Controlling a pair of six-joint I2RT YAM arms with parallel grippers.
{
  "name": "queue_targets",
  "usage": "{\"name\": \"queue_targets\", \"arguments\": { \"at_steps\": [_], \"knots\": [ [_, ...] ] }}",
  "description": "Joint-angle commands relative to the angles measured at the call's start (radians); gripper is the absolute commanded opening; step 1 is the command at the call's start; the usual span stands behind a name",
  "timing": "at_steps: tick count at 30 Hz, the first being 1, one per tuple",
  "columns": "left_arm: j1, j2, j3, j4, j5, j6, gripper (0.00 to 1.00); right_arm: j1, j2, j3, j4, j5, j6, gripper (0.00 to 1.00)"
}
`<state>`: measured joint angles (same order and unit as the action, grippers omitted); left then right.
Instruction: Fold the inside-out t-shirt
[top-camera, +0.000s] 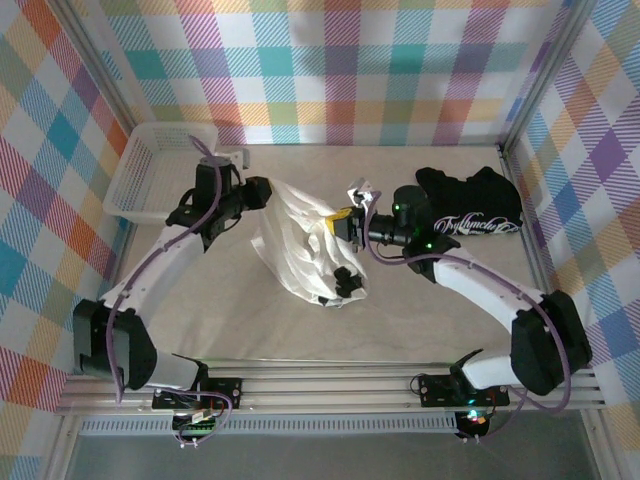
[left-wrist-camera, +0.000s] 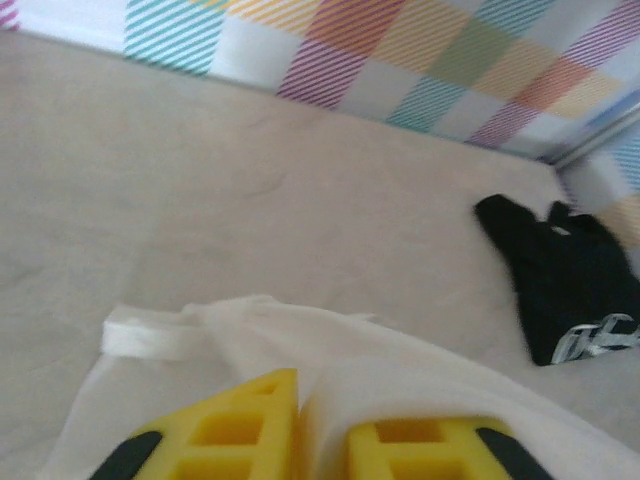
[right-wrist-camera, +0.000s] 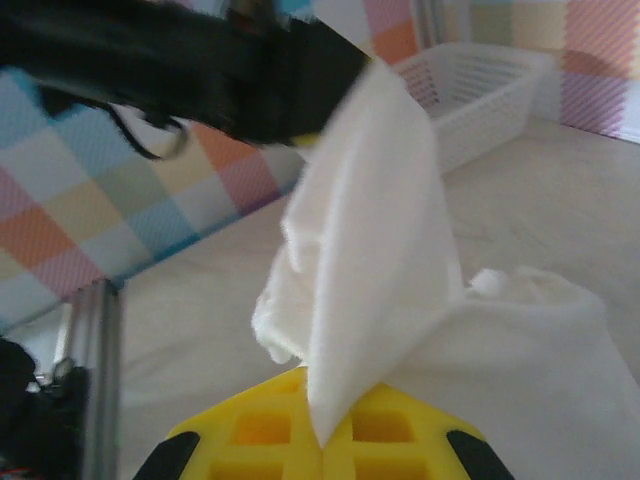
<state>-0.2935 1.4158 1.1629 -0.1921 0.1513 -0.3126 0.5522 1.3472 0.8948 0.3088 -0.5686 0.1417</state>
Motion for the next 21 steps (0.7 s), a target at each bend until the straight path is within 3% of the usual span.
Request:
{"name": "queue_targets", "arguments": {
  "at_steps": [1, 7, 15, 21],
  "knots": [
    [-0.01, -0.022, 0.0, -0.043, -0.066, -0.001, 0.26, 0.0, -0.016, -0.011, 0.024, -0.054, 0.082, 0.0],
    [-0.06, -0.174, -0.189, -0.006, -0.087, -0.065, 0.54, -0.029, 0.009, 0.01, 0.013, -0.056, 0.141, 0.0],
    [-0.173, -0.293, -0.404, 0.042, -0.074, -0.118, 0.58, -0.058, 0.043, 0.028, 0.007, -0.045, 0.209, 0.0],
    [-0.21, -0.152, -0.392, 0.102, -0.089, -0.112, 0.58, -0.06, 0.044, 0.024, 0.017, -0.037, 0.225, 0.0]
  ]
}}
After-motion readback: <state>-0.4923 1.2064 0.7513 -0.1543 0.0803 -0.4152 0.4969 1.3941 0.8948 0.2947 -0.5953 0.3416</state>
